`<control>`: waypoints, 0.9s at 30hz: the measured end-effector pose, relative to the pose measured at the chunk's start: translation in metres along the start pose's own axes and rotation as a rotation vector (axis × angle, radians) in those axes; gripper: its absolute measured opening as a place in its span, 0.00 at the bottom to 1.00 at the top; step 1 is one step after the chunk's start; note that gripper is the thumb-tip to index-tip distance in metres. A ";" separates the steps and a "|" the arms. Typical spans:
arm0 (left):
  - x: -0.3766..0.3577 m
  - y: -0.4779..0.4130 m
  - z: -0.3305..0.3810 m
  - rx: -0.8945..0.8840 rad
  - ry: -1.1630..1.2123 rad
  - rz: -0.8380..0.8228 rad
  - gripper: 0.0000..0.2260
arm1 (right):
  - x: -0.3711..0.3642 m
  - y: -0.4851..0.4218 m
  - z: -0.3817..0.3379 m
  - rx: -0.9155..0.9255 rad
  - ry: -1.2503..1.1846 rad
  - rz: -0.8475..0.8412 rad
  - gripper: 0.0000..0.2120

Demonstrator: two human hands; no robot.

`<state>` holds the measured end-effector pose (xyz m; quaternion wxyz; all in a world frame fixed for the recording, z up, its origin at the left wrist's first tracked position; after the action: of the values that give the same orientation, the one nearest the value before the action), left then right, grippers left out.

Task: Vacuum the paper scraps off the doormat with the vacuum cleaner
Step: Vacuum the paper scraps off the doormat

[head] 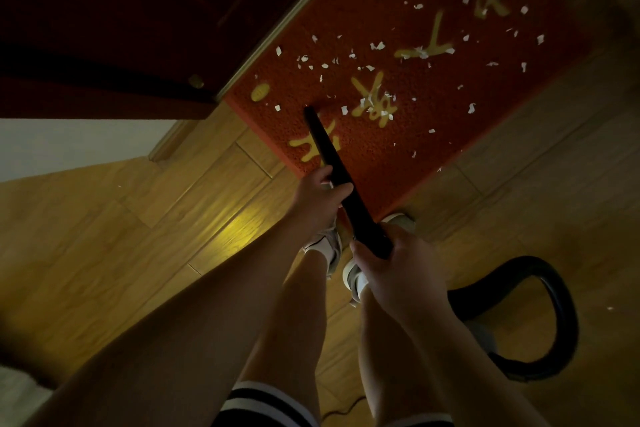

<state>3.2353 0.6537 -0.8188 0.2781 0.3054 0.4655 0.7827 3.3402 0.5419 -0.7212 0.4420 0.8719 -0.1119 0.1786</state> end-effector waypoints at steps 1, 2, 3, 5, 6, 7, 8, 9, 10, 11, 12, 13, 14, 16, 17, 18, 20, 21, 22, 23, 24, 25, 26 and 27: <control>0.001 -0.001 0.002 -0.002 -0.003 0.002 0.30 | 0.000 -0.002 -0.001 0.005 0.003 0.002 0.14; 0.003 -0.001 0.004 -0.006 -0.006 0.006 0.33 | -0.001 -0.003 -0.003 0.011 0.007 0.005 0.14; 0.004 -0.002 0.003 -0.012 -0.003 0.013 0.36 | -0.001 -0.005 -0.004 0.015 0.009 0.007 0.15; 0.006 -0.006 0.001 -0.029 0.011 0.014 0.43 | -0.001 -0.006 -0.005 0.015 0.014 0.004 0.15; 0.006 -0.007 0.000 -0.035 0.016 0.012 0.44 | -0.002 -0.006 -0.006 0.011 0.018 0.001 0.15; 0.007 -0.008 -0.001 -0.036 0.024 0.013 0.44 | -0.002 -0.006 -0.007 0.004 0.017 0.001 0.15; 0.007 -0.008 -0.001 -0.035 0.030 0.013 0.43 | -0.002 -0.006 -0.007 -0.001 0.010 0.004 0.14; 0.008 -0.007 0.000 -0.035 0.029 0.015 0.42 | -0.002 -0.005 -0.008 -0.004 0.001 0.006 0.14; 0.009 -0.006 0.001 -0.034 0.022 0.013 0.42 | -0.002 -0.005 -0.009 -0.006 -0.004 0.005 0.14; 0.009 -0.006 0.003 -0.029 0.015 0.012 0.40 | -0.002 -0.006 -0.010 -0.006 -0.001 0.004 0.14; 0.010 -0.004 0.006 -0.027 0.019 0.007 0.36 | -0.002 -0.006 -0.011 -0.007 0.003 0.000 0.14; 0.011 -0.004 0.006 -0.026 0.022 0.003 0.32 | -0.002 -0.007 -0.011 -0.010 0.004 -0.006 0.13; 0.012 -0.004 0.007 -0.025 0.024 0.002 0.28 | -0.002 -0.007 -0.012 -0.012 0.000 -0.010 0.13; 0.016 -0.009 0.004 -0.027 0.024 0.001 0.23 | -0.003 -0.010 -0.014 -0.004 -0.006 -0.009 0.14; 0.017 -0.010 0.002 -0.033 0.027 -0.001 0.22 | -0.005 -0.011 -0.014 0.007 -0.007 -0.005 0.14; 0.019 -0.010 0.002 -0.033 0.029 -0.003 0.20 | -0.006 -0.011 -0.015 0.019 -0.004 0.001 0.14; 0.022 -0.011 -0.001 -0.038 0.033 0.006 0.19 | -0.009 -0.012 -0.017 0.034 0.016 0.014 0.14; 0.024 -0.012 -0.004 -0.036 0.036 0.009 0.20 | -0.010 -0.012 -0.019 0.037 0.022 0.018 0.15; 0.025 -0.012 -0.006 -0.034 0.041 0.014 0.22 | -0.012 -0.012 -0.020 0.040 0.029 0.021 0.15; 0.026 -0.013 -0.009 -0.033 0.044 0.025 0.24 | -0.013 -0.011 -0.021 0.044 0.034 0.019 0.15; 0.027 -0.012 -0.011 -0.029 0.043 0.031 0.25 | -0.014 -0.011 -0.022 0.047 0.036 0.014 0.14; 0.028 -0.012 -0.013 -0.024 0.044 0.037 0.25 | -0.016 -0.010 -0.022 0.049 0.038 0.007 0.14; 0.029 -0.012 -0.016 -0.020 0.045 0.041 0.26 | -0.017 -0.010 -0.023 0.050 0.039 0.000 0.14; 0.030 -0.012 -0.018 -0.022 0.050 0.044 0.26 | -0.018 -0.009 -0.023 0.048 0.038 -0.007 0.13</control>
<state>3.2042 0.6701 -0.8299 0.2526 0.2927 0.4568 0.8011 3.3224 0.5670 -0.7227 0.4236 0.8792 -0.0959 0.1961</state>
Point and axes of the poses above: each hand's wrist, its own y-axis away from the middle knuckle, its own x-axis out of the back of the hand, z = x × y, the point moved 1 cm from there along -y, towards the middle knuckle, and after that the axes turned 7 degrees about -y, right-handed, at the moved point
